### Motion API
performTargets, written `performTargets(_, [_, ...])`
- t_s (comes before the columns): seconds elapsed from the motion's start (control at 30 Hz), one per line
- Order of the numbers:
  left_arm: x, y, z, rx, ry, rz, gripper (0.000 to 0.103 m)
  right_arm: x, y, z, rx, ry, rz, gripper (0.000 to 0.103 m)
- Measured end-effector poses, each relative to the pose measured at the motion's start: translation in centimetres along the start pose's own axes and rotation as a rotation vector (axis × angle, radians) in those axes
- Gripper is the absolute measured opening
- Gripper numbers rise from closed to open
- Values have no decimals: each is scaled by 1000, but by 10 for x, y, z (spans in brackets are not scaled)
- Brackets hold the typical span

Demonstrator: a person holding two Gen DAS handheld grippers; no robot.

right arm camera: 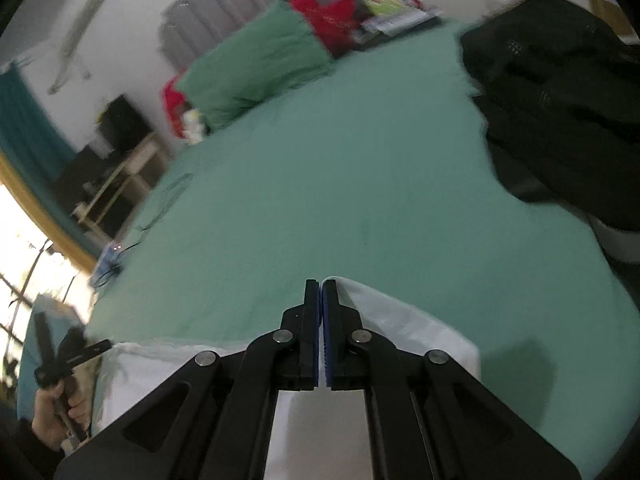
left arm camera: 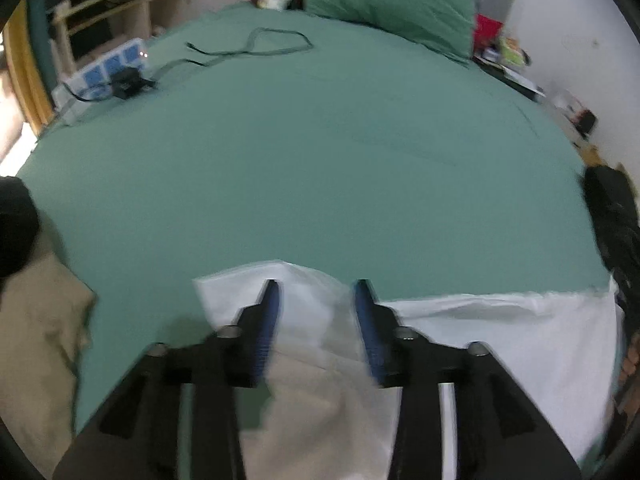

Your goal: Fold large clothes

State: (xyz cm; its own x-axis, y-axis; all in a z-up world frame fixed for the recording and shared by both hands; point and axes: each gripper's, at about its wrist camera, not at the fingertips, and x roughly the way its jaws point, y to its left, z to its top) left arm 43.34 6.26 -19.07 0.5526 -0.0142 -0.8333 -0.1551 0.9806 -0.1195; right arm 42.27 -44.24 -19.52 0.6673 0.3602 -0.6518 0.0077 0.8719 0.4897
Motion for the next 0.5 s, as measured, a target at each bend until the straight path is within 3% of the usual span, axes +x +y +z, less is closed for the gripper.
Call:
performTargets(0.03, [-2,6,0,-16,-3,7,46,2,-3,-1,11,19,-13,35])
performTargets(0.1, [-8,18,-6,-40,-5,13,47,-4,-10,-9,16,37,-21,69])
performTargets(0.17, [-21,31,-18,-40,-22,38,58,-25,-13,-19,2,5,-37,69])
performTargets(0.27, [-44,50,-45,-50,-49,63,62,-63,-16,-38,5,-13,-94,69])
performTargets(0.37, [-55,62,-78,-53,10,30,63,-99,-23,-76,81,-33,-82,69])
performTargets(0.5, [-55,57,-115,8,106,-30,63,-111,-25,-130,103,39,-100,69])
